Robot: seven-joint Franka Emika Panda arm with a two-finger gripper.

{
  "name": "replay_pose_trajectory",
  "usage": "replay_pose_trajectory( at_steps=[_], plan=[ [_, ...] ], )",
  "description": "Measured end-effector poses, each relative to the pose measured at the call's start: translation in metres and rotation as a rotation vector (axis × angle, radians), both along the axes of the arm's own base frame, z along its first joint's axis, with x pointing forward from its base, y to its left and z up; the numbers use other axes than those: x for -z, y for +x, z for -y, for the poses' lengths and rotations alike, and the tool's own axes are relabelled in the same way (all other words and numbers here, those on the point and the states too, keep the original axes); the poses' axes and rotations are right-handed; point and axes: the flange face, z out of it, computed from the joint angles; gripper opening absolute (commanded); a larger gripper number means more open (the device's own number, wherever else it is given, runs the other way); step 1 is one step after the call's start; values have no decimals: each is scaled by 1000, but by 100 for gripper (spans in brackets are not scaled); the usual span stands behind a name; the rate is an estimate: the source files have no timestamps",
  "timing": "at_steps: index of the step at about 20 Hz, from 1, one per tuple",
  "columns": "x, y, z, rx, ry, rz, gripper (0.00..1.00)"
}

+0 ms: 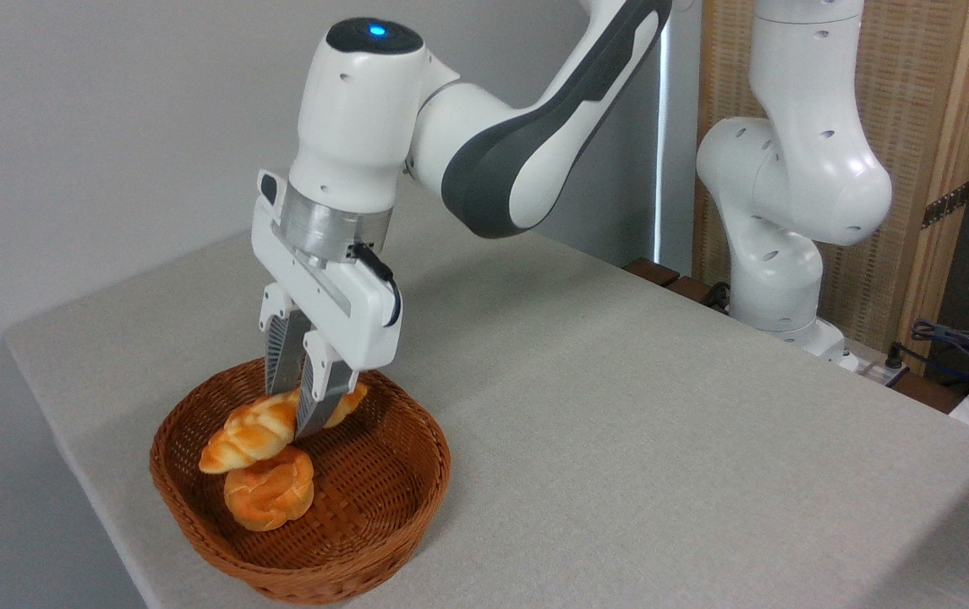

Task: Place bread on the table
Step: 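Lift the braided roll out of the basket and carry it sideways, then lower the braided roll onto the table and open the gripper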

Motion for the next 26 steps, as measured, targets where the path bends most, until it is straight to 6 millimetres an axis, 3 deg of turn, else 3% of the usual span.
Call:
replay_pose_trajectory(
  at_steps=[3,6,10,12,15,19,26],
  plan=[
    [-19,-11,0,-1,-42,-24,43],
    [-46,-30,-14,3,-76,-73,43],
    [-79,-69,-34,67,-147,-187,43],
    [-83,-86,-44,110,-126,-237,44],
    [-73,-107,-47,149,-82,-295,45],
    [-44,-125,-43,177,-57,-351,44],
    [-10,-140,-25,228,-22,-421,47]
  ],
)
